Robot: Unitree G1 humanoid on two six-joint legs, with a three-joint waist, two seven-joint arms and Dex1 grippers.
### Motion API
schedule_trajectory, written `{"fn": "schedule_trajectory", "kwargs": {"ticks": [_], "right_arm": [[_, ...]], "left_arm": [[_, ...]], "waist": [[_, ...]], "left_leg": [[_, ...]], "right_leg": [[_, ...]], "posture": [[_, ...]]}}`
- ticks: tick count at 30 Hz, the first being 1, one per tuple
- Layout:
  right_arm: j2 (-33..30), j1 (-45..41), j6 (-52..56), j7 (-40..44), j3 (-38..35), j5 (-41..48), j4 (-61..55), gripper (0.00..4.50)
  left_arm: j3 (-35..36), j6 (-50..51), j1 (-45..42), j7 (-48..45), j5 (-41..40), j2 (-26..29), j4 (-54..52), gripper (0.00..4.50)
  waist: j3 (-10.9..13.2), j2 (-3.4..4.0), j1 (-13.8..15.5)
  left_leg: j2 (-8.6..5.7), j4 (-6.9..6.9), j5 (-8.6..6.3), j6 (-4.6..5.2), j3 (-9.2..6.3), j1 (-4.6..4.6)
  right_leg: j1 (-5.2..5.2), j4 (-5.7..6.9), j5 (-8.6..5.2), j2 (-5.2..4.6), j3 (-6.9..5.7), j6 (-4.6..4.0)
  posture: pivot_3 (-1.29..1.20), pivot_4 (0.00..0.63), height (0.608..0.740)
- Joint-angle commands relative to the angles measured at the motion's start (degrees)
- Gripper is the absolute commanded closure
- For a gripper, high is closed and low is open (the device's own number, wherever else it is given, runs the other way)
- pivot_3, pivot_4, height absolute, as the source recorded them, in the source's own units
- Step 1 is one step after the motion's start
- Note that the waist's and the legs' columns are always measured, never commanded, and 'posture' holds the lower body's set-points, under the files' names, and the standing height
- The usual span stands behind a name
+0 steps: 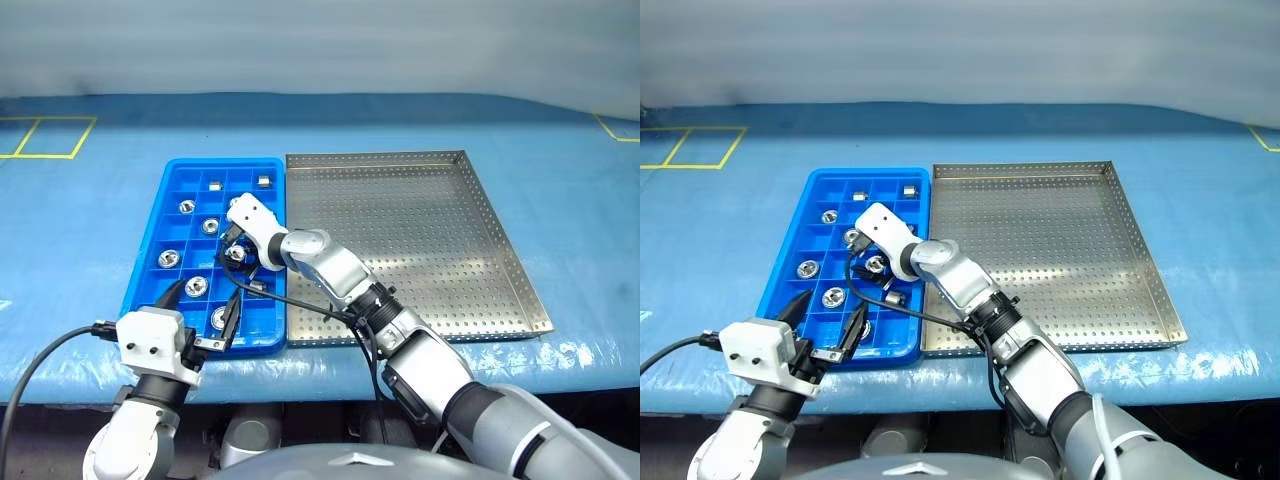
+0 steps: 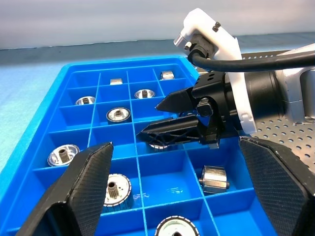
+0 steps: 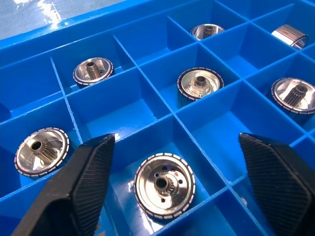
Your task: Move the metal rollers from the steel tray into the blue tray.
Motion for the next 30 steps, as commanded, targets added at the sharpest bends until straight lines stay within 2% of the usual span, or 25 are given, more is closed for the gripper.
{"fn": "schedule_trajectory", "kwargs": {"ticks": [1,10,15,17,23,30], "right_arm": [[2.66,0.73,0.93,-0.50,-2.76,1.67,-8.11,0.03],[-5.27,9.37,3.54,-0.13,-8.34,3.37,-25.36,0.03],[-10.26,15.16,5.64,0.90,-9.05,3.91,-32.93,0.03],[-12.35,17.68,6.22,0.54,-9.59,3.62,-35.82,0.03],[-17.22,23.81,2.91,-0.04,-10.54,2.52,-42.52,0.03],[-22.40,30.28,3.06,1.97,-12.61,5.03,-48.75,0.03]], "left_arm": [[1.84,0.60,-1.36,-0.87,-1.47,0.87,0.08,0.00],[8.16,4.80,-11.23,-0.22,-2.44,2.81,4.60,0.00],[10.33,8.12,-19.72,-0.08,-2.95,4.01,9.05,0.00],[10.04,9.07,-24.19,-0.74,-2.72,4.92,11.65,0.00],[8.20,9.90,-32.53,-3.00,-2.60,6.37,17.76,0.00],[6.12,8.84,-35.76,-4.45,-2.53,5.56,22.36,0.00]], "waist": [[0.01,0.01,-0.43],[-0.02,-0.03,-2.77],[-0.04,-0.04,-5.55],[-0.04,-0.04,-6.80],[-0.04,-0.05,-9.97],[-0.04,-0.08,-12.03]], "left_leg": [[0.00,0.00,0.00,0.00,0.00,-0.02],[-0.02,0.05,0.01,-0.01,-0.01,-0.03],[-0.01,0.10,0.01,-0.02,-0.02,0.00],[-0.01,0.09,0.02,-0.03,-0.01,0.04],[-0.03,0.11,0.01,-0.01,0.08,0.09],[-0.07,0.15,0.00,0.01,0.09,0.08]], "right_leg": [[-0.01,0.00,0.00,0.00,0.00,0.00],[0.05,-0.03,0.03,-0.05,-0.01,0.02],[0.09,0.02,0.10,-0.04,-0.01,0.00],[0.13,0.03,0.25,-0.04,0.00,-0.15],[0.18,-0.03,0.46,-0.05,0.11,0.18],[0.22,-0.06,0.51,-0.06,0.19,0.26]], "posture": [[0.36,0.150,0.740],[0.21,0.150,0.740],[0.12,0.150,0.740],[0.07,0.150,0.740],[-0.02,0.150,0.740],[-0.09,0.150,0.740]]}}
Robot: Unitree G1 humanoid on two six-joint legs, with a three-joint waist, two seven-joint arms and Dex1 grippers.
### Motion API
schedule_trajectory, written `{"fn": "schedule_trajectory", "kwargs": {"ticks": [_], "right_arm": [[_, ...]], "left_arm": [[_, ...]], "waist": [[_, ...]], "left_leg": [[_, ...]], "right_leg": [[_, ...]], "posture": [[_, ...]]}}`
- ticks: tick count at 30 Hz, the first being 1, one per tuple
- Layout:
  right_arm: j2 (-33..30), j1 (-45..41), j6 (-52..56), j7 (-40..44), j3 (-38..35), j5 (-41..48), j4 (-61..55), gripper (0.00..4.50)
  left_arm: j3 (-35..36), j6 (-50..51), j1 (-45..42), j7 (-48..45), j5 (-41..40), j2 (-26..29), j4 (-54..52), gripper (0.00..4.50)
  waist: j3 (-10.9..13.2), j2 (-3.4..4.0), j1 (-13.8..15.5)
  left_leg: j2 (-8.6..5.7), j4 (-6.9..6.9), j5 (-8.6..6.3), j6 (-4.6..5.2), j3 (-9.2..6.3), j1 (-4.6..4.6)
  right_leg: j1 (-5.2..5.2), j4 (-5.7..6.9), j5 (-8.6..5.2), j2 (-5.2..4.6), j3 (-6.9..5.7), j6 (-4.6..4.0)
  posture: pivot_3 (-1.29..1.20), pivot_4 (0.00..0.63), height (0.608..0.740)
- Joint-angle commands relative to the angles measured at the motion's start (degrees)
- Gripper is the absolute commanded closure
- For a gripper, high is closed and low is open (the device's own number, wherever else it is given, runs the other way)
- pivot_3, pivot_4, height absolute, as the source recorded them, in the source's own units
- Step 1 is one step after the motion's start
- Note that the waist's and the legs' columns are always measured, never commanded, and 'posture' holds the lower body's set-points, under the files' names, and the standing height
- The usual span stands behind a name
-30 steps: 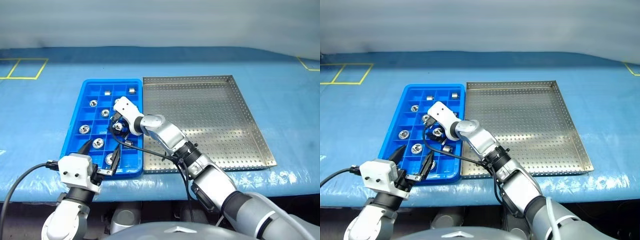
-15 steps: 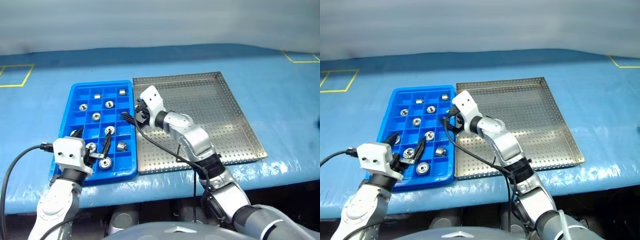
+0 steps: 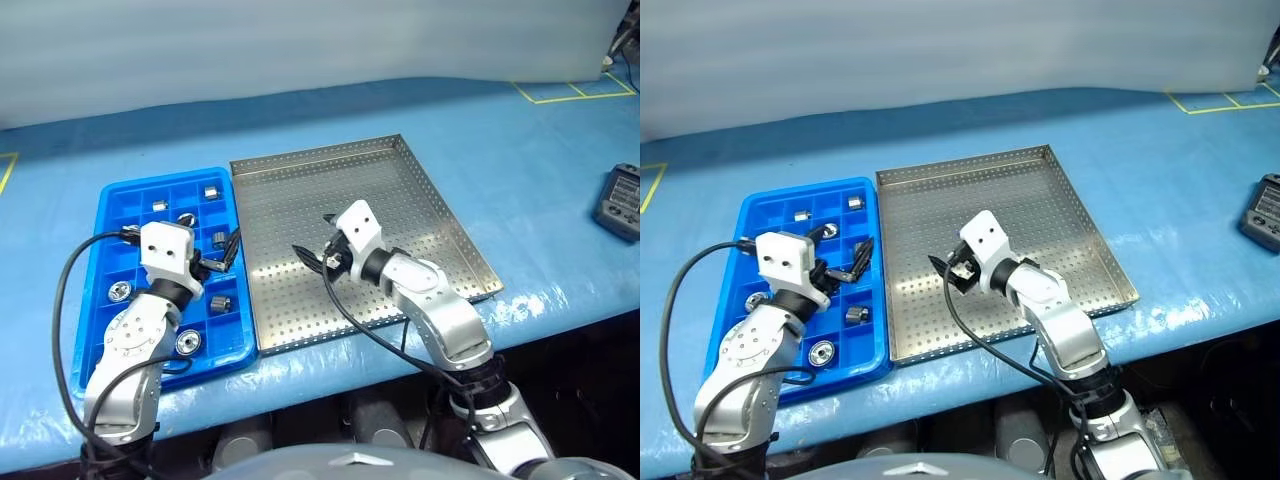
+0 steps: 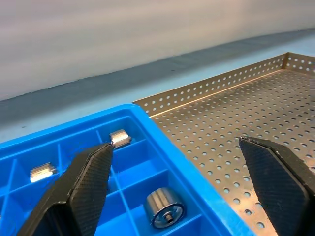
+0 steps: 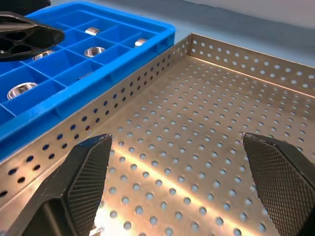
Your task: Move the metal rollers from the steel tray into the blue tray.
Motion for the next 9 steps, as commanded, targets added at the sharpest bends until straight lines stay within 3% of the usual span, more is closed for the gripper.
{"fn": "schedule_trajectory", "kwargs": {"ticks": [1,9], "right_arm": [[-1.17,2.20,-0.22,1.24,-2.46,2.68,-5.03,0.03],[-2.92,5.25,1.35,1.18,-4.42,4.75,-6.41,0.03]], "left_arm": [[-0.83,-1.09,-0.96,-0.98,-0.75,-0.44,0.28,0.00],[-3.66,0.30,1.48,-5.99,-3.20,0.97,-1.52,0.00]], "waist": [[0.00,0.00,-0.57],[0.01,-0.01,-1.35]], "left_leg": [[0.00,0.02,0.00,0.00,0.03,0.01],[0.00,0.04,-0.01,0.02,0.12,0.37]], "right_leg": [[-0.01,0.00,0.01,0.01,0.02,0.03],[0.34,0.01,-0.16,0.07,0.19,0.30]], "posture": [[-0.09,0.150,0.740],[-0.09,0.150,0.740]]}}
